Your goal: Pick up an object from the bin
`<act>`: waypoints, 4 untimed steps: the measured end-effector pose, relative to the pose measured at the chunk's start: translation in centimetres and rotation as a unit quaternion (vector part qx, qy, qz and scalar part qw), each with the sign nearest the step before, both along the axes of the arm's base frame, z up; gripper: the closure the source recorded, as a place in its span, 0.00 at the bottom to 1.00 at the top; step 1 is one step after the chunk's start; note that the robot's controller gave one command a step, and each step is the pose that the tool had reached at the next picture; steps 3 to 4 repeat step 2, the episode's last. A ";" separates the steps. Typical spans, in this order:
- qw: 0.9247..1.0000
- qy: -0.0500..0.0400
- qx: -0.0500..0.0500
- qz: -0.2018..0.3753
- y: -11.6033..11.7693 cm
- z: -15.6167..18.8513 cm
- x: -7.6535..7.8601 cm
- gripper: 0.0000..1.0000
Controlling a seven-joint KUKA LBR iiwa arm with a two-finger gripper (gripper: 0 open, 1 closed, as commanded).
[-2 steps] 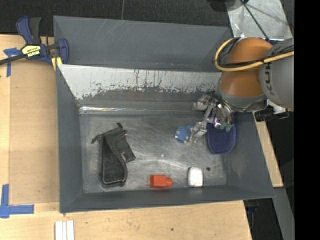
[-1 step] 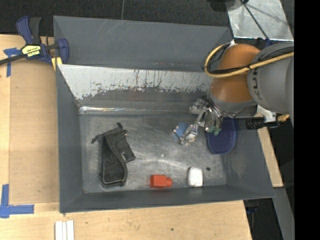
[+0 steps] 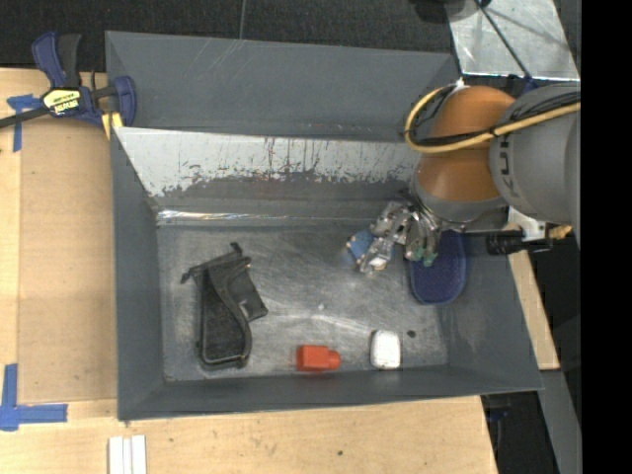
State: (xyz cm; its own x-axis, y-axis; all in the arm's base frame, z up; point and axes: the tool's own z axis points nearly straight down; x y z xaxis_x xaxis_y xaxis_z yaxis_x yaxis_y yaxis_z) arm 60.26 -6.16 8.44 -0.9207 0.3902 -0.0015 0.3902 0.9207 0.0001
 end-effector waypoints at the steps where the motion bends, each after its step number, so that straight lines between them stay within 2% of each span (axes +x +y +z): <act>1: 1.000 -0.006 0.000 0.011 0.0 11.4 1.6 1.00; 2: 0.999 -0.006 -0.001 0.037 0.9 18.6 1.3 1.00; 4: 0.999 -0.006 -0.001 0.037 0.9 18.6 1.3 1.00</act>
Offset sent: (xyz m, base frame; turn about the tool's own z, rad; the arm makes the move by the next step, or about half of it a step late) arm 0.0128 0.0010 0.1077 -0.0222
